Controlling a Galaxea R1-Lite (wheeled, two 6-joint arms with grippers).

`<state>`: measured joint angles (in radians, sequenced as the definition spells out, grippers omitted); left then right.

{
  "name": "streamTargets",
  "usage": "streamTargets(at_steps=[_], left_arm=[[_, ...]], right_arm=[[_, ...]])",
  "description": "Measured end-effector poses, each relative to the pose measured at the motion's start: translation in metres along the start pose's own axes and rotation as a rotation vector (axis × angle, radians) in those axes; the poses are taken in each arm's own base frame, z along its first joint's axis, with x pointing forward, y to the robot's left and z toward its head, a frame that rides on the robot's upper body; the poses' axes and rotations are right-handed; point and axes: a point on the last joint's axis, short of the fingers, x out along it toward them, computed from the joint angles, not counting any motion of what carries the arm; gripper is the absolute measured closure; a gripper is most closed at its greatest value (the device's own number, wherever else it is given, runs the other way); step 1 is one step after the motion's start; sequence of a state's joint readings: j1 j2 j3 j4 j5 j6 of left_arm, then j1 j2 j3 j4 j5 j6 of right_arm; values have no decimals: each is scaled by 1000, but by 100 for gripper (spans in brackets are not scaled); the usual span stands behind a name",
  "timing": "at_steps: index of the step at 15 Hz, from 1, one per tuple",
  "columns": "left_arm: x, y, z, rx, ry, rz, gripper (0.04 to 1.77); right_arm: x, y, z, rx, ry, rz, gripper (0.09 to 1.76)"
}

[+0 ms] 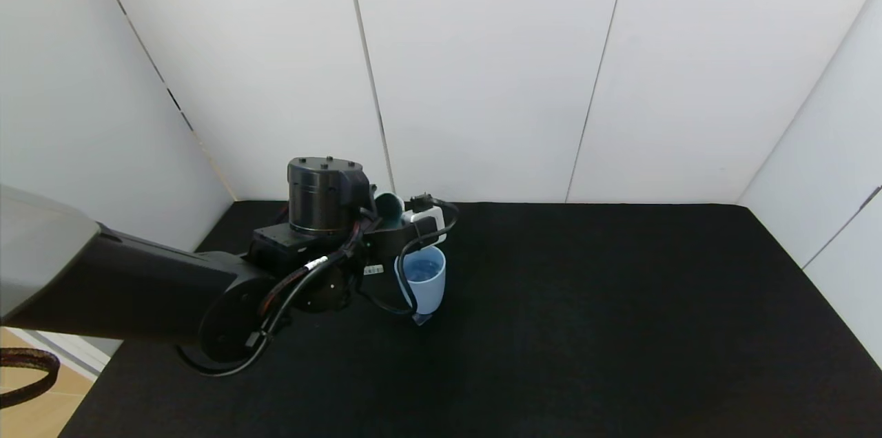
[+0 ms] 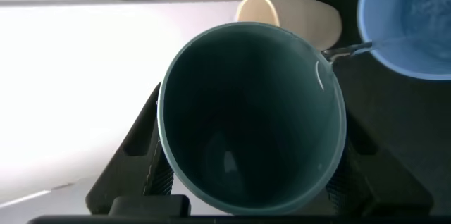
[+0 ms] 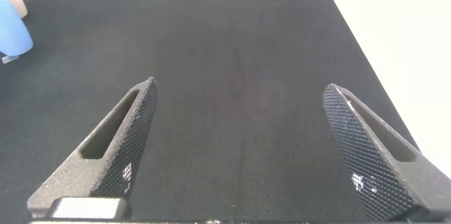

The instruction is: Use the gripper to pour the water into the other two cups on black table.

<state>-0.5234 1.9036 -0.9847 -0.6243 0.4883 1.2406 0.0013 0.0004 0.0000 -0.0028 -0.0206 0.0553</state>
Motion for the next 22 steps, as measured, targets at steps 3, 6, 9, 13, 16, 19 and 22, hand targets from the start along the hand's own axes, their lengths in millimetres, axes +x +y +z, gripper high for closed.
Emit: streamTargets(at_steps=[3, 6, 9, 13, 16, 19, 22], left_arm=[[0, -4, -3, -86, 15, -45, 64], [-1, -3, -4, -232, 18, -49, 64], [-4, -4, -6, -386, 28, -89, 64], [2, 12, -34, -474, 32, -105, 64], [14, 29, -63, -512, 82, -59, 64], [28, 42, -85, -525, 137, -35, 64], [46, 53, -94, -535, 167, -8, 64]], right_arm=[[0, 0, 0, 0, 0, 0, 14], [0, 0, 0, 0, 0, 0, 14], [0, 0, 0, 0, 0, 0, 14], [0, 0, 0, 0, 0, 0, 14], [0, 0, 0, -1, 0, 0, 14], [0, 0, 0, 0, 0, 0, 14], [0, 0, 0, 0, 0, 0, 14]])
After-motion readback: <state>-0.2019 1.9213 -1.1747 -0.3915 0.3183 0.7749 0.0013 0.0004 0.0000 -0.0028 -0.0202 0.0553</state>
